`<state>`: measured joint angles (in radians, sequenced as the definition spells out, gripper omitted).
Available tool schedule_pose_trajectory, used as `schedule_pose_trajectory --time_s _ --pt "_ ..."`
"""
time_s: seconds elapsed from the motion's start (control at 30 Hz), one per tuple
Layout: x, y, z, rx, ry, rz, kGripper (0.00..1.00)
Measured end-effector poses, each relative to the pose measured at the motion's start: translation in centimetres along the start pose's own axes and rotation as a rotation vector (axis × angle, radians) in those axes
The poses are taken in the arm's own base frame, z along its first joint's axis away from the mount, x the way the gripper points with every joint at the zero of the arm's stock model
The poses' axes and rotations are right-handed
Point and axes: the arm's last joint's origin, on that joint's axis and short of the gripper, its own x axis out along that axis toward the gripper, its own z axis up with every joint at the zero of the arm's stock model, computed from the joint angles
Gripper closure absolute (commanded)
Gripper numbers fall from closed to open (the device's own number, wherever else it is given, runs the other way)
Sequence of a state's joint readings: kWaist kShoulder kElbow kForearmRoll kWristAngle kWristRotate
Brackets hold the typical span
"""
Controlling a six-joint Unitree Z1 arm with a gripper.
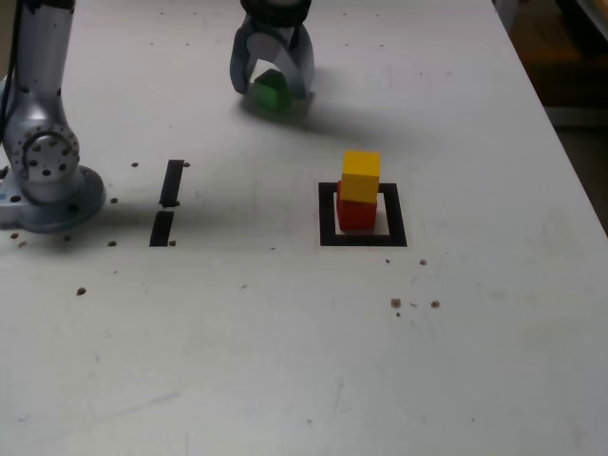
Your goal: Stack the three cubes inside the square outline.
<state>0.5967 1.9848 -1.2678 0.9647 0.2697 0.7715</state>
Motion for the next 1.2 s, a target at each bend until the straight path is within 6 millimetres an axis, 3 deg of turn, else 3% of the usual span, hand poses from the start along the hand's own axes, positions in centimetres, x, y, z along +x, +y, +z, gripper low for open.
schedule_pose_trajectory --time_s 0.27,0.37,0.47,0.67,0.8,0.93,1.0,1.03,1.1,1.2 --pt "-0.1 -0.6 0.1 0.011 -0.042 -0.010 0.74" --pt "-1.1 -1.0 -0.4 0.006 -0.078 -0.013 0.76" --pt "-4.0 -2.1 -1.3 -0.006 -0.120 0.003 0.76" --pt "-12.2 -6.6 -1.4 -0.034 -0.208 0.068 0.76" --pt "-15.7 -9.7 -0.1 -0.040 -0.219 0.056 0.76" --pt "-17.8 -13.0 2.0 -0.035 -0.173 0.037 0.78" --pt "-18.5 -14.7 2.6 -0.041 -0.164 0.059 0.71" --pt "-18.6 -15.6 2.7 -0.040 -0.161 0.070 0.62" --pt "-17.9 -17.8 2.5 -0.034 -0.118 0.089 0.37" --pt "-15.3 -16.8 1.9 -0.058 -0.032 0.072 0.08"
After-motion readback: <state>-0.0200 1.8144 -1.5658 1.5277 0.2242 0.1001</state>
